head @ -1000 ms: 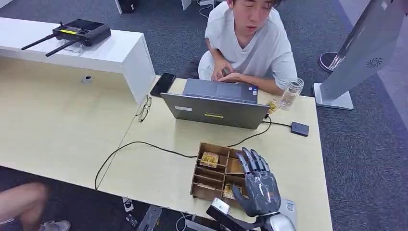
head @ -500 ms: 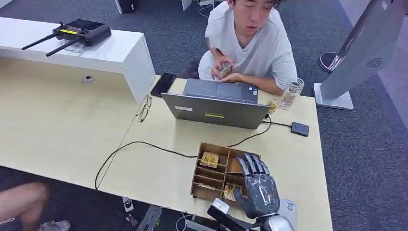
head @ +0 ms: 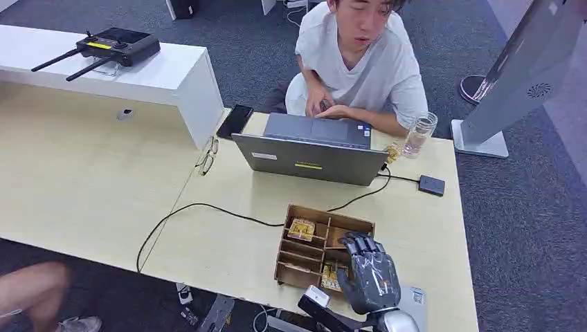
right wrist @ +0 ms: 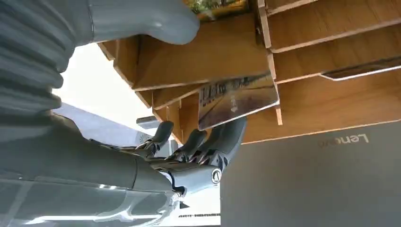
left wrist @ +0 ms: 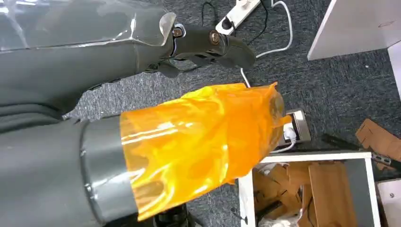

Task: Pass the card to the sensor for recognition and then transmit it.

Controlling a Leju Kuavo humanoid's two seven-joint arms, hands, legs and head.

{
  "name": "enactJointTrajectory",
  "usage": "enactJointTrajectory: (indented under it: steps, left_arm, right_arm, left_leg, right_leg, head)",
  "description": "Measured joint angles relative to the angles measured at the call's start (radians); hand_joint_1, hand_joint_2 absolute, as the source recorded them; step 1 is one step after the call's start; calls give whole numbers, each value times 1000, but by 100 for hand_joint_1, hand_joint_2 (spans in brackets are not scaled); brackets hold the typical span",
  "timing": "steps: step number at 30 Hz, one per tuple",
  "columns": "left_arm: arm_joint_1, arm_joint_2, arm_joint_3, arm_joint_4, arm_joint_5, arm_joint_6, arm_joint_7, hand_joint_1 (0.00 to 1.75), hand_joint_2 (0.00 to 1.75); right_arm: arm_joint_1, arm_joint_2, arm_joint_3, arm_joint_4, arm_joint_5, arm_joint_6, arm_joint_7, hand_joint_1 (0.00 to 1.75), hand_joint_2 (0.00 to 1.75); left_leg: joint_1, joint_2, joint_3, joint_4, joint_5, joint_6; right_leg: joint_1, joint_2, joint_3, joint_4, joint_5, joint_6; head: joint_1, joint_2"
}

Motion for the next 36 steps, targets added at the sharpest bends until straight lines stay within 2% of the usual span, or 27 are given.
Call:
enactJointTrajectory:
  steps: [16, 22, 25, 29, 36]
  left_arm:
    - [0, 0, -2, 0, 1, -2, 0, 0, 0]
    - [0, 0, -2, 0, 5, -2, -1, 0, 0]
    - [0, 0, -3, 0, 6, -2, -1, 0, 0]
    - [0, 0, -3, 0, 7, -2, -1, 0, 0]
    - [0, 0, -4, 0, 8, -6, 0, 0, 0]
  right_arm:
    - [-6, 8, -12, 18, 14, -14, -6, 66, 175]
    - [-8, 8, -15, 17, 19, -14, -7, 80, 175]
    - [-9, 8, -15, 16, 21, -13, -7, 80, 175]
    - [-10, 8, -15, 14, 23, -10, -8, 99, 175]
    - [-18, 8, -15, -2, 24, 4, -9, 117, 175]
  left_leg:
    - [0, 0, 0, 0, 0, 0]
    - [0, 0, 0, 0, 0, 0]
    - [0, 0, 0, 0, 0, 0]
    - [0, 0, 0, 0, 0, 0]
    - [0, 0, 0, 0, 0, 0]
  right_leg:
    - [0, 0, 0, 0, 0, 0]
    - [0, 0, 0, 0, 0, 0]
    - [0, 0, 0, 0, 0, 0]
    - [0, 0, 0, 0, 0, 0]
    - [0, 0, 0, 0, 0, 0]
  head:
    - [0, 0]
    - [0, 0]
    - [0, 0]
    - [0, 0]
    - [0, 0]
